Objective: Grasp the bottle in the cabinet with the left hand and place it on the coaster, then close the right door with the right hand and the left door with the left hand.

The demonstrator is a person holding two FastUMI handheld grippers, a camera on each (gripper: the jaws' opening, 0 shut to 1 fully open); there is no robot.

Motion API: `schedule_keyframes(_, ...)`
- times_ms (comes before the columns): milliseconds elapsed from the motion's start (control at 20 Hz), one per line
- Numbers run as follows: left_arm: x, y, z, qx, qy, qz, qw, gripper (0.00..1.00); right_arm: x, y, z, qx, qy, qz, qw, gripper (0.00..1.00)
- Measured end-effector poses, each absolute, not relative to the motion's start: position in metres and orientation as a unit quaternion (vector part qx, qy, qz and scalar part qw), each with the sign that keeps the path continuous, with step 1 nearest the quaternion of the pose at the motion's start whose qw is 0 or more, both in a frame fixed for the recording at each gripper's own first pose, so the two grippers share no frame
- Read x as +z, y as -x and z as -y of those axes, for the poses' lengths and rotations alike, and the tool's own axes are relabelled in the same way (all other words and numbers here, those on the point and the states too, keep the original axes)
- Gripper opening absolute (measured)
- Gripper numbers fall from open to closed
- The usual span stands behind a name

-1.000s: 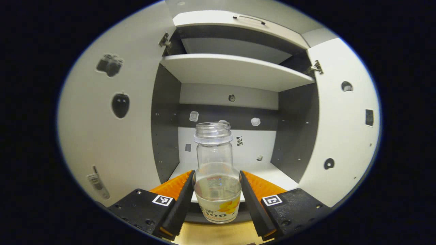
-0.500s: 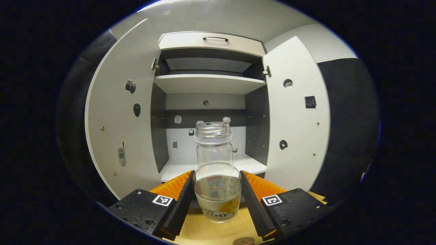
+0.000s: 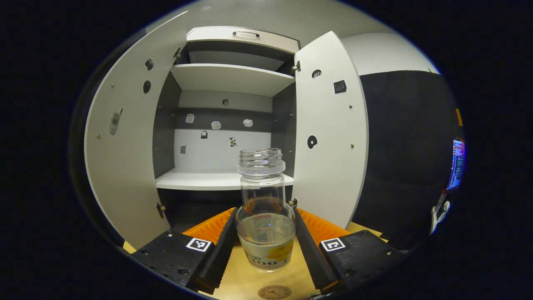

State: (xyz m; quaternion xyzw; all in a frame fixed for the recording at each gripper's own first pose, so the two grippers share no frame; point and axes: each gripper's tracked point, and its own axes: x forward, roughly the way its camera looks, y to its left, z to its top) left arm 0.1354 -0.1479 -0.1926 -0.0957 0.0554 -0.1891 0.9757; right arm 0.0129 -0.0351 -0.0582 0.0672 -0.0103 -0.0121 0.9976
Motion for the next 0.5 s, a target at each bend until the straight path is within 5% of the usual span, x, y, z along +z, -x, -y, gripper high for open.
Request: schedule_keyframes(500, -0.35, -0.099, 0.211, -0.277, 0.041, -0.134, 0.95, 0.81, -0.09, -0.045, 0.039, -0.051, -0.052, -0.016, 0.997, 0.98)
